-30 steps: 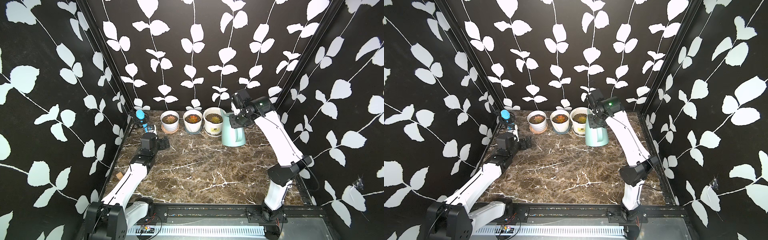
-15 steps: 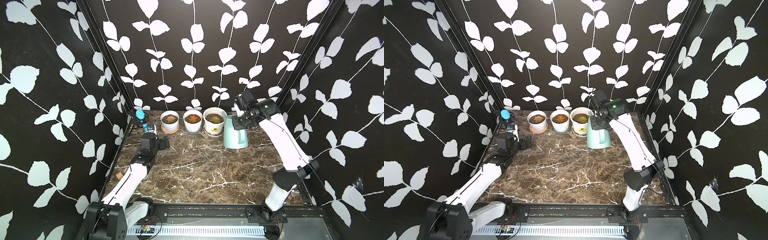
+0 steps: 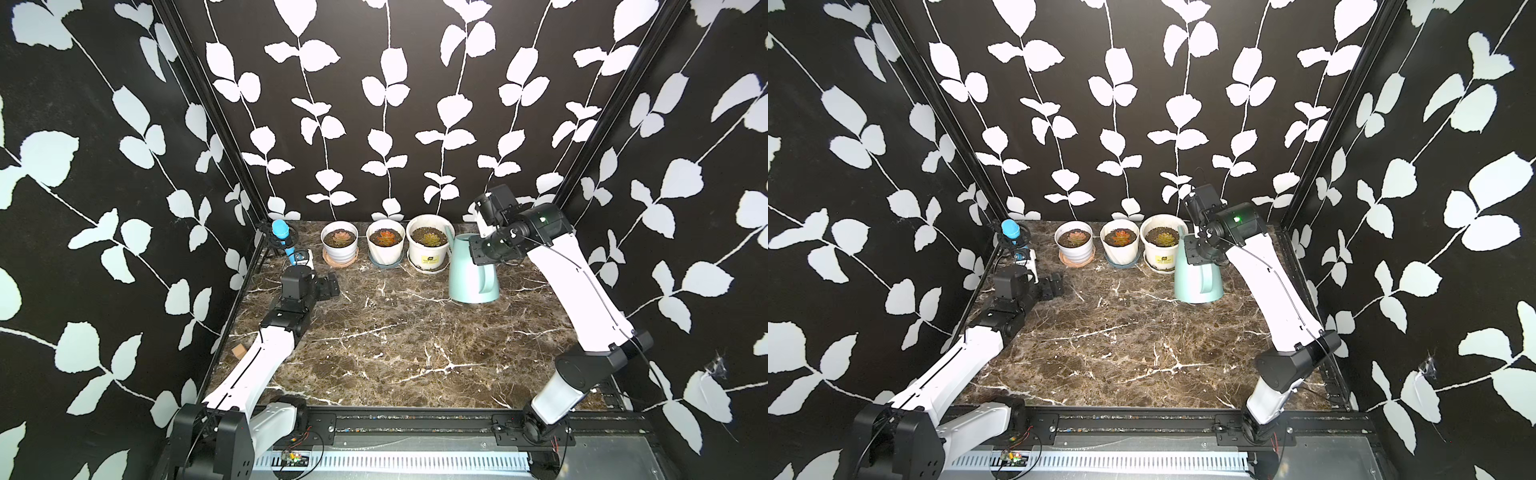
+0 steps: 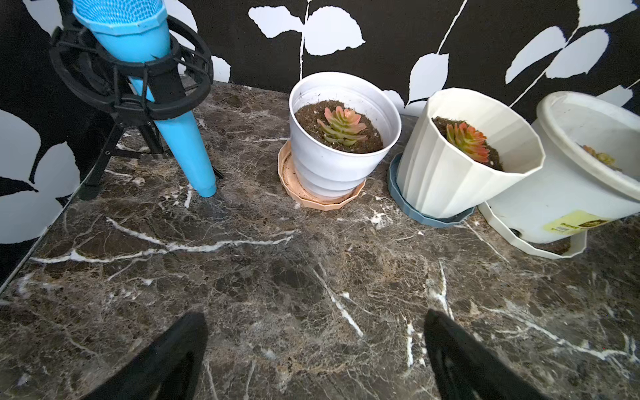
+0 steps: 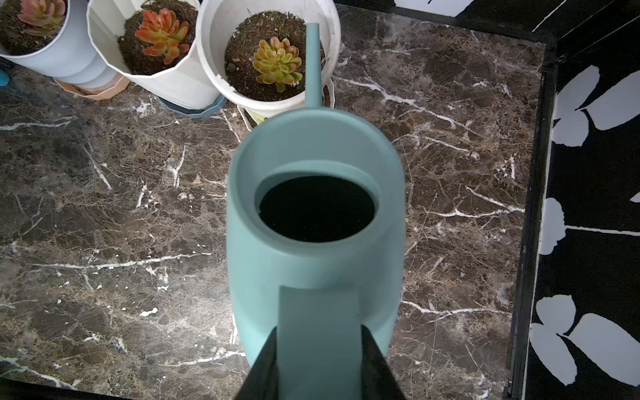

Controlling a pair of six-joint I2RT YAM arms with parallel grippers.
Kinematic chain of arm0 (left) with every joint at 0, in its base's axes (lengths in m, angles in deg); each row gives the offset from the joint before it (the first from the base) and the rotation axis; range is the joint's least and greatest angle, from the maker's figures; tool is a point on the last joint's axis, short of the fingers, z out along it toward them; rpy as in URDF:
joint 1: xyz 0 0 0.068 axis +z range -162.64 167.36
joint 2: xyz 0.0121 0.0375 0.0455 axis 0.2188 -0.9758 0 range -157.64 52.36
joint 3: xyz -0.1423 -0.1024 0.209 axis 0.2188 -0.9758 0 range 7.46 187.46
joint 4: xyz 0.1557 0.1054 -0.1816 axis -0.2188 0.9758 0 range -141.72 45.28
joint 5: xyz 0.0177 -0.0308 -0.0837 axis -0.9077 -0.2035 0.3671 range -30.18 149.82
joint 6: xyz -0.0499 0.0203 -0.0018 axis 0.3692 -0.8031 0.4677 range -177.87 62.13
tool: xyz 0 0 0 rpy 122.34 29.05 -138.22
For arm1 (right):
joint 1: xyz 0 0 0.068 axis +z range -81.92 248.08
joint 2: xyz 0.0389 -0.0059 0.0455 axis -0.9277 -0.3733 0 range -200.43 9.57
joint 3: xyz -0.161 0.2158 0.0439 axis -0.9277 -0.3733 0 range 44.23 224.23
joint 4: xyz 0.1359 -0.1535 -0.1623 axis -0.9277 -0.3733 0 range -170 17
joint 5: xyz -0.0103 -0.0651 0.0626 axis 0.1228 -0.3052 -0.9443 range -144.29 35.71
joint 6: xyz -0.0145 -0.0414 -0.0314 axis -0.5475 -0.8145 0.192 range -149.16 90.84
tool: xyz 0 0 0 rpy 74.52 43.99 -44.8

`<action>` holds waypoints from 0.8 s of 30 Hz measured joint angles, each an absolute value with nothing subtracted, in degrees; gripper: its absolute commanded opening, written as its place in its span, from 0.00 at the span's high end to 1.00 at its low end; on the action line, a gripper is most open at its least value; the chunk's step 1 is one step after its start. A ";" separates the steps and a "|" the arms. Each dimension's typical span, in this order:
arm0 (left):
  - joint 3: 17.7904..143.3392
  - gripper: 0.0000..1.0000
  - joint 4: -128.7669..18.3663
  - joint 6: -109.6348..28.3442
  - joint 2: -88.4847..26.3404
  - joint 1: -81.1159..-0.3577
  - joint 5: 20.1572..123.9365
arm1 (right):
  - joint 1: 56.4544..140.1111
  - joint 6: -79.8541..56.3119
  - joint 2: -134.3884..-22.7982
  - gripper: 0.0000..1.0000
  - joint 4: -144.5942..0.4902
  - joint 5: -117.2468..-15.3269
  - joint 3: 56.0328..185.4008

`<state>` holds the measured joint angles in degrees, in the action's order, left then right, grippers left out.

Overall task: Water the succulent around the soil edge
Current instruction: Water the soil of the potted plant with water.

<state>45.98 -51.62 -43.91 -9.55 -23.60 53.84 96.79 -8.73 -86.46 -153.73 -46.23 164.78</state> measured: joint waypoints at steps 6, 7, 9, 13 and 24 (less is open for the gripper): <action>45.98 0.01 -51.62 -43.89 -9.55 -23.60 53.88 | 96.79 -8.27 -85.28 1.00 -153.69 -46.50 162.90; 45.98 0.01 -51.62 -43.89 -9.55 -23.60 53.91 | 96.79 -8.16 -85.06 1.00 -153.69 -46.54 162.51; 45.98 0.01 -51.62 -43.89 -9.55 -23.60 54.01 | 96.79 -8.07 -84.60 1.00 -153.49 -46.61 161.57; 45.98 0.01 -51.62 -43.89 -9.55 -23.60 54.10 | 96.79 -7.79 -83.20 1.00 -153.34 -46.65 159.55; 45.98 0.01 -51.62 -43.89 -9.55 -23.60 54.43 | 96.79 -7.64 -80.21 1.00 -153.10 -46.67 157.57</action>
